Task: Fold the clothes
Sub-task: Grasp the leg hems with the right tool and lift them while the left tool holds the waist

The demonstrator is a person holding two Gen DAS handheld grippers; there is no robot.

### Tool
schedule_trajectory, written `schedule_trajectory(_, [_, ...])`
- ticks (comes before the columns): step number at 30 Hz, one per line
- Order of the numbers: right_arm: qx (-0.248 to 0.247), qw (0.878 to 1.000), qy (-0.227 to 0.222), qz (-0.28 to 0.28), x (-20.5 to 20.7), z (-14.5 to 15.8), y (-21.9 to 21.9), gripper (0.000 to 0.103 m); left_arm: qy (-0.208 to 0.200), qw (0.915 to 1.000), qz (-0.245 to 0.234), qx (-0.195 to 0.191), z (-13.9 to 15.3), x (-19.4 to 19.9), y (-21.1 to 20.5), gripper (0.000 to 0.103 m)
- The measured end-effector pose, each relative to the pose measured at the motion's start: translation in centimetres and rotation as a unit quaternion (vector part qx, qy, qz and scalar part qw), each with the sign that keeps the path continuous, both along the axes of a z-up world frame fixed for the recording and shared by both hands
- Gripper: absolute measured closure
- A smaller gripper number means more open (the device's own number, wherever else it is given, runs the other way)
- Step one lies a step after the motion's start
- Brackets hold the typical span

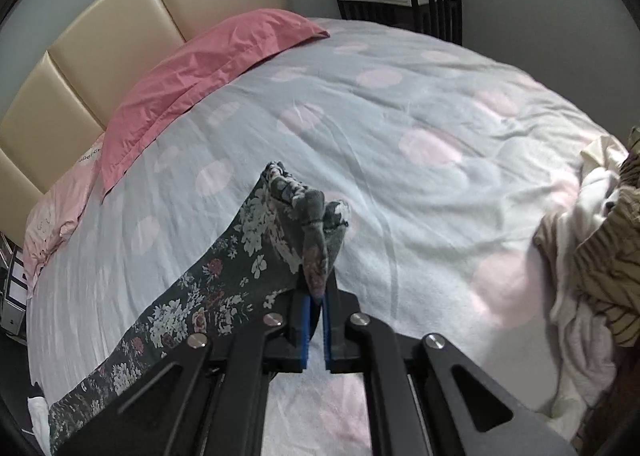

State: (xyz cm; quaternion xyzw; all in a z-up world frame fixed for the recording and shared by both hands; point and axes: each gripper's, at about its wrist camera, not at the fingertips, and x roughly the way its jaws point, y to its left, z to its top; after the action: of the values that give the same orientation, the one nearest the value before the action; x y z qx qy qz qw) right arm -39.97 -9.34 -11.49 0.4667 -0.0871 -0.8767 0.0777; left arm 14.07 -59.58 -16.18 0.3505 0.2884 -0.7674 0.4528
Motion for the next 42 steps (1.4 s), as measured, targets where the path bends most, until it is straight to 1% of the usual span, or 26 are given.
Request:
schedule_trajectory(2, [0.017, 1.000, 0.010, -0.002, 1.1, 1.9, 0.1, 0.099, 0.002, 1.0000, -0.003, 0.006, 0.4, 1.6, 0.9, 0.098])
schedule_trajectory(5, [0.040, 0.999, 0.011, -0.006, 3.4, 3.7, 1.7, 0.099, -0.004, 0.9997, -0.011, 0.021, 1.0, 2.0, 1.2, 0.098])
schedule_trajectory(8, [0.049, 0.999, -0.001, -0.018, 5.8, 4.7, 4.6, 0.099, -0.006, 0.9988, -0.024, 0.042, 1.6, 3.0, 2.1, 0.098])
schedule_trajectory(9, [0.053, 0.998, -0.001, -0.019, 6.7, 5.0, 5.7, 0.099, -0.009, 0.9985, -0.030, 0.045, 1.5, 2.3, 2.0, 0.098])
schedule_trajectory(13, [0.069, 0.997, 0.004, -0.020, 10.7, 6.3, 9.9, 0.099, -0.034, 0.9967, -0.055, 0.050, 1.7, 4.5, 4.9, 0.098])
schedule_trajectory(16, [0.064, 0.998, -0.004, -0.025, 13.0, 6.6, 13.2, 0.099, -0.050, 0.9925, -0.072, 0.085, 0.8, 5.6, 6.2, 0.098])
schedule_trajectory(18, [0.060, 0.998, -0.011, -0.028, 14.2, 6.3, 15.0, 0.099, -0.078, 0.9872, -0.088, 0.108, -0.2, 5.4, 6.8, 0.098])
schedule_trajectory(20, [0.055, 0.998, -0.014, -0.025, 15.3, 5.9, 15.9, 0.099, -0.102, 0.9822, -0.100, 0.122, -1.1, 4.9, 7.3, 0.097])
schedule_trajectory(22, [0.049, 0.999, -0.011, -0.017, 16.4, 5.6, 16.0, 0.099, -0.108, 0.9802, -0.101, 0.132, -1.5, 4.8, 7.5, 0.096])
schedule_trajectory(23, [0.049, 0.999, -0.006, -0.011, 16.9, 5.6, 15.8, 0.099, -0.107, 0.9801, -0.098, 0.136, -1.5, 4.9, 7.5, 0.093])
schedule_trajectory(24, [0.049, 0.999, 0.003, -0.004, 17.4, 5.9, 15.4, 0.099, -0.104, 0.9803, -0.093, 0.139, -1.3, 5.1, 7.5, 0.086])
schedule_trajectory(25, [0.048, 0.999, 0.012, 0.002, 17.9, 6.3, 14.9, 0.099, -0.101, 0.9807, -0.089, 0.142, -1.2, 5.3, 7.6, 0.082])
schedule_trajectory(26, [0.045, 0.999, 0.022, 0.008, 18.3, 7.0, 14.5, 0.099, -0.095, 0.9814, -0.086, 0.143, -1.0, 5.6, 7.7, 0.073])
schedule_trajectory(27, [0.040, 0.999, 0.032, 0.014, 18.7, 7.7, 14.0, 0.099, -0.086, 0.9823, -0.083, 0.144, -0.8, 6.0, 7.8, 0.069])
schedule_trajectory(30, [0.018, 0.998, 0.054, 0.027, 19.6, 10.5, 12.0, 0.099, -0.067, 0.9856, -0.073, 0.137, 0.0, 6.8, 8.0, 0.069])
schedule_trajectory(33, [-0.012, 0.997, 0.067, 0.045, 20.7, 13.4, 9.1, 0.099, -0.045, 0.9905, -0.066, 0.113, 1.2, 7.5, 8.2, 0.069])
schedule_trajectory(35, [-0.024, 0.994, 0.080, 0.064, 21.8, 15.3, 6.6, 0.099, -0.025, 0.9929, -0.069, 0.094, 2.0, 7.8, 8.5, 0.069])
schedule_trajectory(38, [-0.044, 0.989, 0.098, 0.097, 23.8, 18.1, 2.3, 0.099, 0.003, 0.9937, -0.079, 0.079, 2.5, 7.9, 8.6, 0.069])
schedule_trajectory(42, [-0.069, 0.981, 0.106, 0.148, 27.4, 20.5, -4.3, 0.099, 0.011, 0.9924, -0.100, 0.071, 2.3, 7.0, 8.0, 0.069])
